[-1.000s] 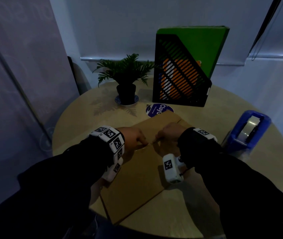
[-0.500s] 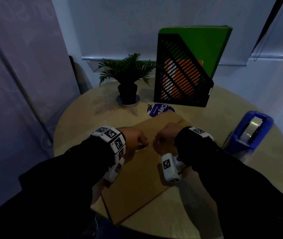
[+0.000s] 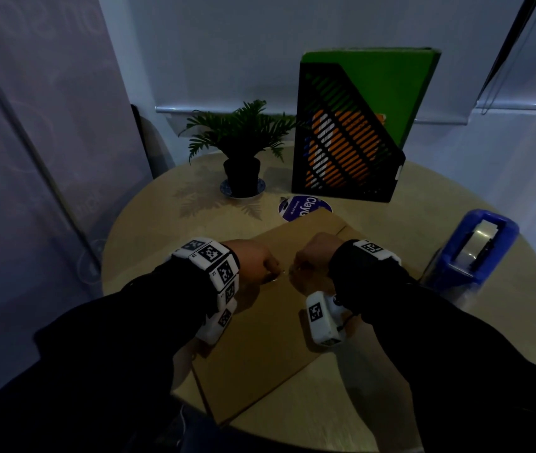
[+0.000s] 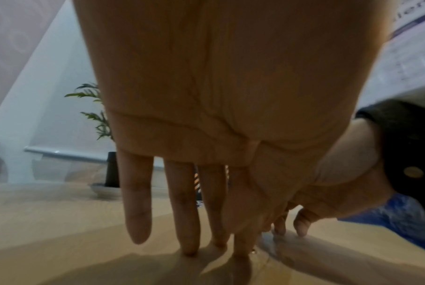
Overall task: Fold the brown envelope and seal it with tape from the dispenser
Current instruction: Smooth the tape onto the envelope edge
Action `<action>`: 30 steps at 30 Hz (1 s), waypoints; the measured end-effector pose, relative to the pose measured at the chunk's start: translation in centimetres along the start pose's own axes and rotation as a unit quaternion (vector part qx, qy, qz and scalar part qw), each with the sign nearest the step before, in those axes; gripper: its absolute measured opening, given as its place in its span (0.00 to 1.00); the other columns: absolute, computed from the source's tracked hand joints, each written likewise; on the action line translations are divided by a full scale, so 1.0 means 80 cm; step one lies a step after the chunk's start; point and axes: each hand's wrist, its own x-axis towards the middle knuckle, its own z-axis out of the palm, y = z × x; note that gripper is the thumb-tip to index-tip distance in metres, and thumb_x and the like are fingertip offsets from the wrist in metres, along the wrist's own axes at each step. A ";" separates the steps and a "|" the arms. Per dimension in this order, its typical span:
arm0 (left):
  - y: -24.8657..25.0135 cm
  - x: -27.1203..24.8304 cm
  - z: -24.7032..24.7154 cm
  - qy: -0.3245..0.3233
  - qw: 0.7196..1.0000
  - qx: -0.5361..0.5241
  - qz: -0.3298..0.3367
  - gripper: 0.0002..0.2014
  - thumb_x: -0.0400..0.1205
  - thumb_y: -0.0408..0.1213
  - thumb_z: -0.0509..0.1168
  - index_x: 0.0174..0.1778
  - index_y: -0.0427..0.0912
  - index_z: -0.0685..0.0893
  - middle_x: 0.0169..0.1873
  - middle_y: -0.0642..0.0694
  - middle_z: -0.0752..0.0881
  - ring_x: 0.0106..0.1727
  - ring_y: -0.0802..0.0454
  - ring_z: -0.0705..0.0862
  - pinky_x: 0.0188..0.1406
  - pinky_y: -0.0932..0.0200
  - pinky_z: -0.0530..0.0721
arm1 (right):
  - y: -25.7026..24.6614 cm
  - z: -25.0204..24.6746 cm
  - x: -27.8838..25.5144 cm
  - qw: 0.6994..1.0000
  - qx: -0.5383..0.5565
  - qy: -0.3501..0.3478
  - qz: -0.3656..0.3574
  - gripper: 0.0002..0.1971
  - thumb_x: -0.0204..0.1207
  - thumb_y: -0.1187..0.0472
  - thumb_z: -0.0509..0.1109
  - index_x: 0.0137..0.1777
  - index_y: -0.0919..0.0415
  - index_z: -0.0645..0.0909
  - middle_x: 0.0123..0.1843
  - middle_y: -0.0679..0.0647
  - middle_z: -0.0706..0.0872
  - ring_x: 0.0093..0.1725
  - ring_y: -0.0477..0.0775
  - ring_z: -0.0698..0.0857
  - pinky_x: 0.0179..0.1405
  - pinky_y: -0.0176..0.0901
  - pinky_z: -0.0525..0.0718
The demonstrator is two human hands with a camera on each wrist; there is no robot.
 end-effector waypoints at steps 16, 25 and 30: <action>0.032 -0.006 0.008 -0.039 0.998 0.052 -0.018 0.19 0.88 0.35 0.52 0.75 0.39 0.71 0.67 0.37 0.78 0.54 0.45 0.77 0.51 0.53 0.73 | -0.002 0.001 -0.004 0.999 -0.036 0.002 0.002 0.18 0.79 0.56 0.65 0.28 0.58 0.68 0.28 0.53 0.68 0.26 0.50 0.66 0.27 0.39 0.65; 0.029 0.008 0.017 -0.038 0.995 0.087 -0.040 0.25 0.87 0.39 0.55 0.81 0.41 0.62 0.77 0.37 0.66 0.71 0.37 0.74 0.65 0.48 0.74 | 0.000 0.001 -0.001 0.999 -0.046 0.013 -0.003 0.20 0.77 0.53 0.69 0.27 0.58 0.68 0.26 0.53 0.68 0.24 0.50 0.67 0.24 0.38 0.65; 0.025 0.006 0.020 -0.003 0.997 0.052 -0.065 0.24 0.85 0.42 0.59 0.78 0.43 0.67 0.73 0.41 0.73 0.66 0.40 0.78 0.65 0.47 0.78 | 0.000 0.005 0.011 0.997 -0.078 0.017 -0.001 0.21 0.75 0.50 0.72 0.27 0.60 0.71 0.28 0.54 0.73 0.26 0.53 0.72 0.33 0.43 0.73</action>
